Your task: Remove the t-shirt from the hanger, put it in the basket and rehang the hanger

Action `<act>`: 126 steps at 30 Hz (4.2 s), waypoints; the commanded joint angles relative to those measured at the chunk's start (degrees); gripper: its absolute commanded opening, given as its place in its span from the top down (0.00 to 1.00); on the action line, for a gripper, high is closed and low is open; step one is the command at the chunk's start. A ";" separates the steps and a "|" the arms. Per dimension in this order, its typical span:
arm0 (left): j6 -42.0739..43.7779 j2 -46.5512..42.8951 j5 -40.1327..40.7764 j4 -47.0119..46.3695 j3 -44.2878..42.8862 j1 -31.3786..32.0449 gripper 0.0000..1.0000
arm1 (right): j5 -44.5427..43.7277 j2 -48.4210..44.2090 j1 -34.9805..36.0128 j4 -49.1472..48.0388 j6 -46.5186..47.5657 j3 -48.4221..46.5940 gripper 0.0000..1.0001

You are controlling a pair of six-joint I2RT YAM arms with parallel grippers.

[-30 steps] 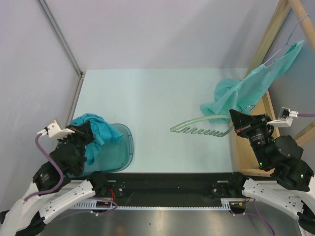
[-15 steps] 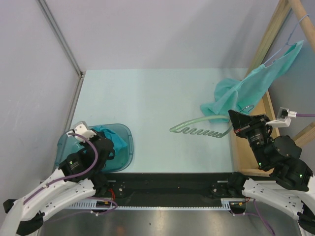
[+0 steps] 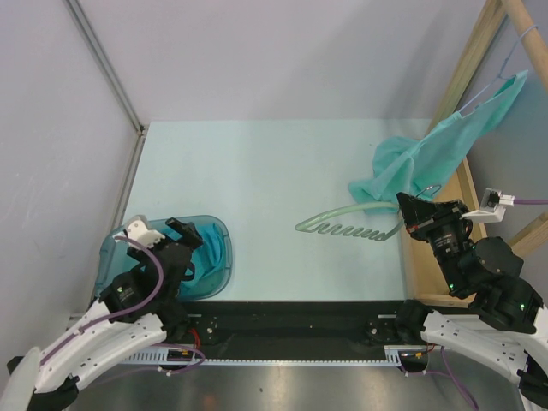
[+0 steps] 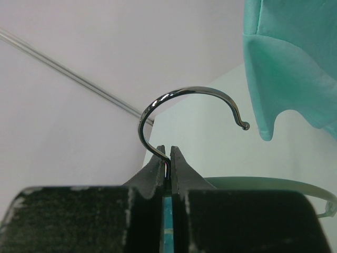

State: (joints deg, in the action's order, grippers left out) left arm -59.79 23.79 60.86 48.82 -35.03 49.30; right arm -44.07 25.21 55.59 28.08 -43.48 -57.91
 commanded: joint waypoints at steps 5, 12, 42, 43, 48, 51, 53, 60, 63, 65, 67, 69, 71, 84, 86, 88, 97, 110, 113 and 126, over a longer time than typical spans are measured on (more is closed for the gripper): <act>19.69 -5.42 -14.94 -16.81 -8.39 -0.43 0.00 | -1.01 -0.25 -0.05 -3.29 -2.22 0.87 1.00; 34.55 -6.93 -40.42 -33.87 -10.40 -0.43 0.00 | -1.10 1.41 -0.05 -1.01 -1.78 -0.01 1.00; -17.29 17.60 -11.90 35.29 -30.36 -0.69 0.00 | -0.66 4.94 -0.13 1.19 -0.02 -0.89 1.00; -17.20 17.95 -11.73 35.29 -30.10 -0.69 0.00 | -0.57 4.59 -0.13 1.45 -0.02 -0.89 1.00; -14.75 17.61 -9.71 35.21 -28.00 -0.78 0.00 | -1.19 2.92 -0.05 3.04 -0.63 -1.33 1.00; -11.60 17.17 -11.37 33.72 -25.89 -0.78 0.00 | -1.45 2.30 -0.13 3.13 -0.90 -0.45 1.00; -7.38 17.43 -13.65 30.83 -23.87 -0.78 0.00 | -1.28 2.65 -0.13 3.04 -0.90 -0.45 1.00; -4.47 27.00 -25.95 30.12 -20.44 -1.48 0.00 | -0.84 3.70 -0.13 1.37 -0.55 0.52 1.00; -4.71 32.97 -22.91 33.69 -24.28 -1.66 0.02 | -0.66 3.88 -0.05 1.46 -0.46 0.52 1.00; -1.32 33.52 -17.46 35.21 -30.87 -1.66 0.00 | -0.40 3.70 -0.13 1.63 -0.55 0.43 1.00; -0.51 32.03 -14.91 35.12 -35.80 -1.75 0.00 | -0.49 3.27 -0.05 2.07 -0.64 0.25 1.00; -1.12 29.91 -13.67 35.12 -38.26 -1.75 0.00 | -1.01 3.09 -0.13 2.25 -0.20 -0.01 1.00; 2.03 29.47 -12.87 33.63 -38.89 -1.75 0.00 | -1.45 2.91 -0.13 2.33 -0.11 -0.18 1.00; 30.33 15.80 -49.84 -2.08 -24.57 -1.75 0.00 | -0.75 5.28 -0.13 1.98 1.21 -0.45 1.00; 31.93 12.00 -52.15 -7.83 -24.65 -1.75 0.00 | -0.66 5.46 -0.13 3.12 1.30 -0.63 1.00; 33.76 8.57 -52.34 -13.21 -26.31 -1.75 0.00 | -0.92 5.20 -0.13 3.65 1.30 -0.63 1.00; 42.12 8.37 -71.74 -24.46 -31.86 -1.75 0.00 | -2.24 7.92 -0.22 8.83 2.35 -0.62 1.00; 41.87 22.00 -95.37 -30.86 -26.86 -1.75 0.00 | 2.68 15.48 -0.13 8.14 3.76 -1.24 1.00; 40.55 23.23 -95.58 -33.43 -23.26 -1.57 0.00 | 3.38 16.18 -0.13 8.40 3.58 -0.98 1.00; 37.64 28.33 -93.83 -37.57 -14.20 -0.43 0.49 | 6.37 19.17 -0.40 4.80 3.76 1.04 1.00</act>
State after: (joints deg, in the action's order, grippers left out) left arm -20.49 51.24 -32.95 15.20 -50.94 48.27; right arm -38.68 43.42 55.31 37.45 -40.14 -56.84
